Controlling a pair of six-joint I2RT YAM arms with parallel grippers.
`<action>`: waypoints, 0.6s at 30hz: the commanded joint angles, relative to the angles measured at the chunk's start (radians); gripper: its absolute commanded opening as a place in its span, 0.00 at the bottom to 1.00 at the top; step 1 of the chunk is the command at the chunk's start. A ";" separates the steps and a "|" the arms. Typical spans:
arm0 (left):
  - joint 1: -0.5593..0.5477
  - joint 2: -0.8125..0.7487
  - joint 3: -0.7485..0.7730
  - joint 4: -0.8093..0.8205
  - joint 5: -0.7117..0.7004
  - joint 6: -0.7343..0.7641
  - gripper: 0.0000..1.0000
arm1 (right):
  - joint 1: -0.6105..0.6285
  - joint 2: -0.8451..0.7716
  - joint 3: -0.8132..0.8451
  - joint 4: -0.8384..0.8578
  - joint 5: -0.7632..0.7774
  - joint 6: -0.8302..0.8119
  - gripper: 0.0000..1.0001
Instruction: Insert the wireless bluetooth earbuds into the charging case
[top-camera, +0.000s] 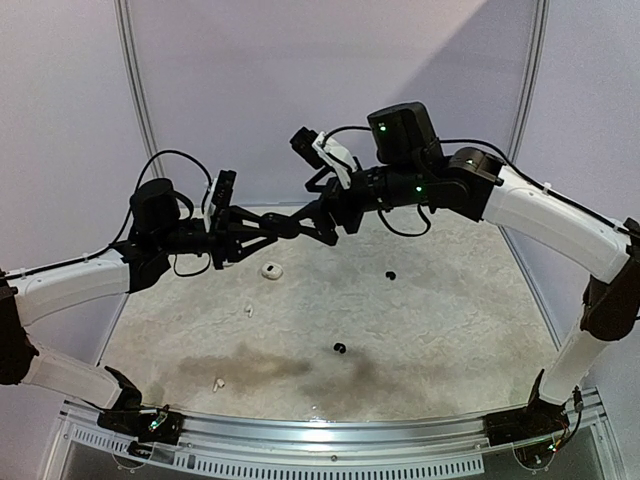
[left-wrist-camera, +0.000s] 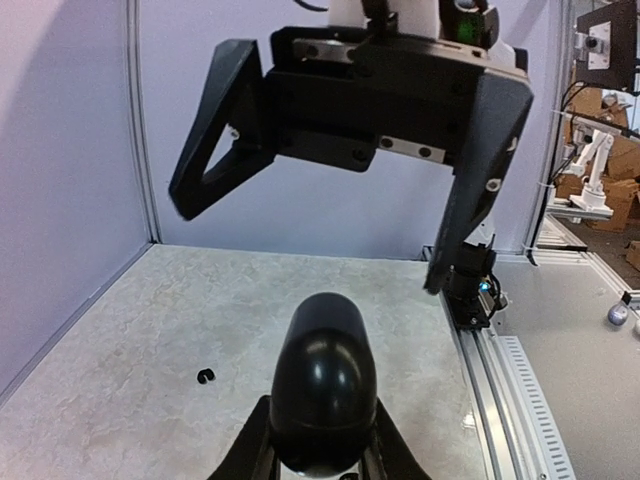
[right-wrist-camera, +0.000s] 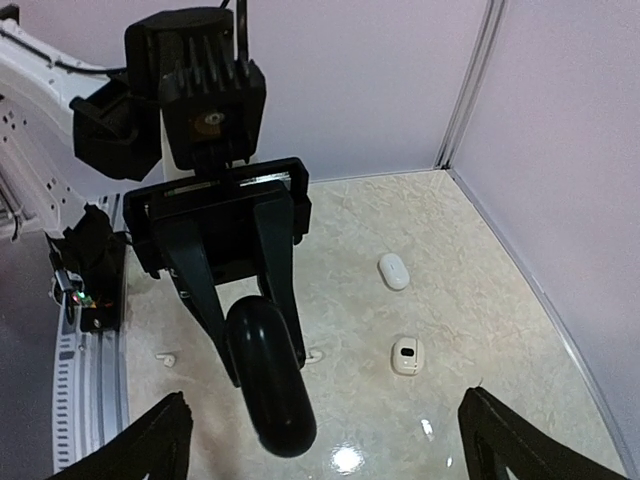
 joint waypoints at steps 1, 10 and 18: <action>-0.009 -0.002 -0.001 0.022 0.067 0.011 0.00 | 0.009 0.076 0.069 -0.047 -0.041 -0.059 0.86; -0.012 0.004 0.005 0.016 0.064 -0.001 0.00 | 0.010 0.090 0.081 -0.064 -0.087 -0.062 0.58; -0.014 0.004 0.009 0.012 0.069 0.008 0.00 | 0.009 0.103 0.079 -0.079 -0.023 -0.063 0.51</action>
